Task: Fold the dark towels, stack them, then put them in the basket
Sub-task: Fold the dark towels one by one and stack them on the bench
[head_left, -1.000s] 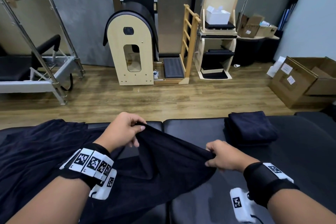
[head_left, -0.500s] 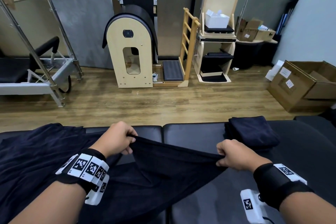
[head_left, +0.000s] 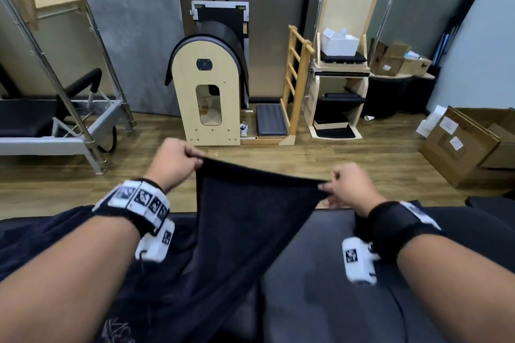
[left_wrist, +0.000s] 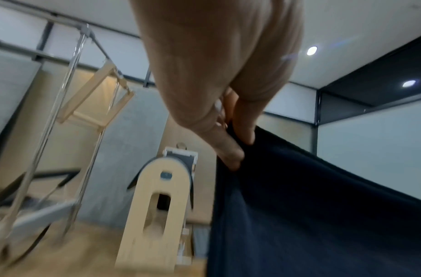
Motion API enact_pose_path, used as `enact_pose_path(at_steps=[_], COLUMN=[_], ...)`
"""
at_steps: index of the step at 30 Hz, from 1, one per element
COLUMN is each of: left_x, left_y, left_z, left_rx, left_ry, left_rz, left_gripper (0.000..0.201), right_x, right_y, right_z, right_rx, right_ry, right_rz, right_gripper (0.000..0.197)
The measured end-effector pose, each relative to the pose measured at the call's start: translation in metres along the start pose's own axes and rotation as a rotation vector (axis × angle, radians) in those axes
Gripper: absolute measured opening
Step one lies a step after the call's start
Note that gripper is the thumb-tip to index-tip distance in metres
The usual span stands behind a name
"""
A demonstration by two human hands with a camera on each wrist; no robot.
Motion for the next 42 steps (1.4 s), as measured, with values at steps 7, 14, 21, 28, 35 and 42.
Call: enact_pose_path(at_steps=[7, 14, 21, 28, 35, 42], left_x=[0.144, 0.118, 0.028, -0.039, -0.096, -0.12], left_y=[0.001, 0.047, 0.118, 0.223, 0.351, 0.417], left_z=[0.171, 0.15, 0.103, 0.014, -0.042, -0.056], left_rx=[-0.559, -0.693, -0.691, -0.361, -0.07, 0.138], left_ry=[0.169, 0.035, -0.018, -0.199, -0.398, -0.278], left_rz=[0.447, 0.337, 0.147, -0.174, -0.54, -0.713], left_gripper=[0.018, 0.017, 0.02, 0.013, 0.017, 0.016], right_x=[0.152, 0.155, 0.126, 0.048, -0.005, -0.009], right_y=[0.063, 0.105, 0.174, 0.217, 0.287, 0.333], right_z=[-0.196, -0.144, -0.023, 0.117, 0.22, 0.245], right_rx=[0.533, 0.552, 0.373, 0.347, 0.247, 0.11], right_ry=[0.036, 0.165, 0.419, 0.565, 0.725, 0.614], right_rz=[0.797, 0.73, 0.716, 0.327, -0.073, -0.326], right_gripper=[0.012, 0.018, 0.043, 0.046, 0.029, 0.034])
Point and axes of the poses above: each hand's wrist, its own y-axis away from the middle knuckle, its own x-axis out of the back of the hand, z = x × y, the point moved 8 cm from there along -y, towards the middle knuckle, and after that the axes turned 6 degrees about y, right-handed, at the moved point
